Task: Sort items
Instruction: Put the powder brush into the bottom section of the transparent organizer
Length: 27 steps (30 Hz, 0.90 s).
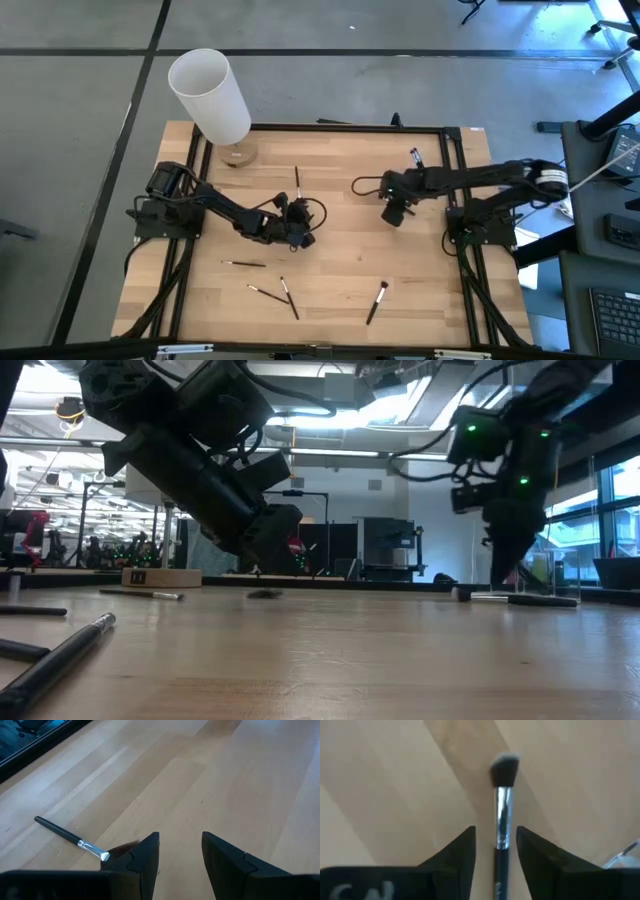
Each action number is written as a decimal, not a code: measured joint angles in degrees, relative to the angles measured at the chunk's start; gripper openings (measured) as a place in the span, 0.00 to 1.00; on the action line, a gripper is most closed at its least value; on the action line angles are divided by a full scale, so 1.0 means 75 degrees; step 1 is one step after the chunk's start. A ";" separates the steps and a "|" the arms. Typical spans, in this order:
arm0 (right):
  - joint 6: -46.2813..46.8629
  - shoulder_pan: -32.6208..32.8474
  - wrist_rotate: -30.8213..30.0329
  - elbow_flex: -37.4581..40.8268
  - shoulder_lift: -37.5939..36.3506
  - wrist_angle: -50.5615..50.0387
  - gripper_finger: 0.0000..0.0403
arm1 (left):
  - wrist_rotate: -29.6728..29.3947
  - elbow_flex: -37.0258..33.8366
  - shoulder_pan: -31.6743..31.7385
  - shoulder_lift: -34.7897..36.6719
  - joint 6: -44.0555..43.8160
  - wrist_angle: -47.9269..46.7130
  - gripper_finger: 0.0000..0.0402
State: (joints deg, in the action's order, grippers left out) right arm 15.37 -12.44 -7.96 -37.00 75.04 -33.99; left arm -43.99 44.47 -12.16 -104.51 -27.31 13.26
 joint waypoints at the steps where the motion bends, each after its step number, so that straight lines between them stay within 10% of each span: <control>1: -0.0140 -0.0020 0.0001 -0.0187 0.0194 -0.0120 0.37 | 0.0000 0.0000 0.0000 0.0000 0.0000 0.0000 0.36; 20: -0.0990 -0.0474 0.0206 -0.1847 0.2888 -0.1469 0.39 | 0.0219 -0.0003 -0.0035 0.0000 0.0073 -0.0026 0.36; 27: -0.1114 -0.0479 0.0776 -0.1837 0.3044 -0.1429 0.20 | 0.0221 -0.0003 -0.0035 0.0000 0.0070 -0.0026 0.36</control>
State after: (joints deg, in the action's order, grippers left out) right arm 7.02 -16.03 -2.14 -50.77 97.87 -44.71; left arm -42.33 44.45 -12.43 -104.51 -26.79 13.06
